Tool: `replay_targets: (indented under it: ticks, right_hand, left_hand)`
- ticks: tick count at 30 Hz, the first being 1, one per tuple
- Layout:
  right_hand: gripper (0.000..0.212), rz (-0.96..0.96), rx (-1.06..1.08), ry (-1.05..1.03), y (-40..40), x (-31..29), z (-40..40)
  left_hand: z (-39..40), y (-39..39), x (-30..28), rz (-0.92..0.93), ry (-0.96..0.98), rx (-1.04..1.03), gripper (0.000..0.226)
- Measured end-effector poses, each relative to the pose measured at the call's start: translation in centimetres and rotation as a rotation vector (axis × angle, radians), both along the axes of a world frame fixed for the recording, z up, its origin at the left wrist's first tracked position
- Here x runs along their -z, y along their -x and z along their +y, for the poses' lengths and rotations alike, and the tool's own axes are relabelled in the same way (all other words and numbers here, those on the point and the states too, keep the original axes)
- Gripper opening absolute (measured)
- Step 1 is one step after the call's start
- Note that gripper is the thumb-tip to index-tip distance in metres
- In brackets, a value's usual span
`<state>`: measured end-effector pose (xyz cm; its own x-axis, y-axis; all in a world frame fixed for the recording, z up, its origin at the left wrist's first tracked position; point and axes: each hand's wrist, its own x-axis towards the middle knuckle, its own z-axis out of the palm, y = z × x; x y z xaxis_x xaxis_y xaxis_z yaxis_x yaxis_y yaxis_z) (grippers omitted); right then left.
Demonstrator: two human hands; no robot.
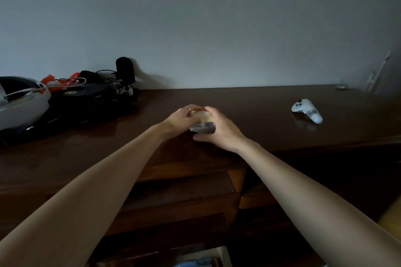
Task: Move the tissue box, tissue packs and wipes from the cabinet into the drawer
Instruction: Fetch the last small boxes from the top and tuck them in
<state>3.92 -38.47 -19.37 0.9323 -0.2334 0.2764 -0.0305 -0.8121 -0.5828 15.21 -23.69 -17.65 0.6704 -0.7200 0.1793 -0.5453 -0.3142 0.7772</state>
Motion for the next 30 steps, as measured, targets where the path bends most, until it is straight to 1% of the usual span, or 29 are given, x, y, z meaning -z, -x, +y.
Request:
replay_targets:
  ticks: [1,3,4,6,8,10,12,13,14,16,17,19,20,23,25,27,29,30]
  right_hand:
    - [0.100,0.044,-0.010,0.023,-0.2,0.0,0.1]
    - [0.088,0.067,-0.011,0.078,-0.4,0.0,0.2]
    - [0.080,0.061,-0.014,0.094,-0.4,0.0,0.3]
    - [0.071,0.057,-0.025,0.093,-0.3,-0.1,0.2]
    - [0.070,0.073,-0.026,0.089,-0.2,-0.3,0.3]
    - [0.070,0.103,-0.021,0.057,-0.2,-0.8,0.6]
    - [0.067,0.119,-0.025,0.052,-0.1,-1.2,1.0]
    - [0.067,0.119,-0.031,0.073,0.1,-1.2,1.2]
    - [0.069,0.111,-0.041,0.100,0.5,-1.3,1.5]
    - [0.072,0.084,-0.084,0.132,1.9,-1.2,2.0]
    - [0.072,0.063,-0.117,0.137,2.9,-1.1,2.3]
    - [0.069,-0.007,-0.169,0.137,5.2,-0.4,3.3]
    - [0.069,-0.053,-0.184,0.125,6.4,0.0,3.9]
    - [0.073,-0.211,-0.246,0.030,10.5,1.8,6.8]
    - [0.077,-0.269,-0.300,-0.057,13.4,3.8,9.0]
    - [0.079,-0.249,-0.352,-0.131,16.1,6.6,11.5]
    - [0.080,-0.163,-0.403,-0.213,17.7,10.3,13.7]
    - [0.082,-0.086,-0.419,-0.280,18.2,12.5,14.5]
  left_hand:
    - [-0.2,-0.1,0.1,0.044,-0.026,0.014,0.037]
    - [-0.5,-0.1,0.3,0.083,-0.072,0.018,0.024]
    - [-0.5,-0.1,0.5,0.075,-0.085,0.013,0.024]
    - [-0.5,0.1,0.8,0.051,-0.091,0.011,0.036]
    - [-0.2,0.6,0.7,0.061,-0.112,0.013,0.051]
    - [-0.2,1.1,0.5,0.091,-0.125,-0.016,0.050]
    - [-0.4,1.6,0.3,0.090,-0.130,-0.078,0.039]
    - [-0.4,1.8,0.3,0.087,-0.129,-0.110,0.039]
    - [-0.3,2.1,0.3,0.099,-0.115,-0.125,0.046]
    - [0.6,3.1,0.2,0.184,-0.069,-0.110,0.070]
    - [1.4,4.0,0.1,0.236,-0.033,-0.111,0.079]
    - [3.3,6.7,-0.2,0.334,0.077,-0.166,0.084]
    - [4.4,8.2,-0.2,0.386,0.151,-0.186,0.080]
    - [8.6,14.0,0.3,0.545,0.374,-0.075,0.047]
    - [11.2,17.6,1.6,0.636,0.464,-0.058,0.042]
    - [13.3,20.6,4.9,0.746,0.514,-0.094,0.041]
    - [14.7,22.6,9.5,0.913,0.513,-0.223,0.043]
    - [15.1,23.2,12.0,0.992,0.493,-0.305,0.047]
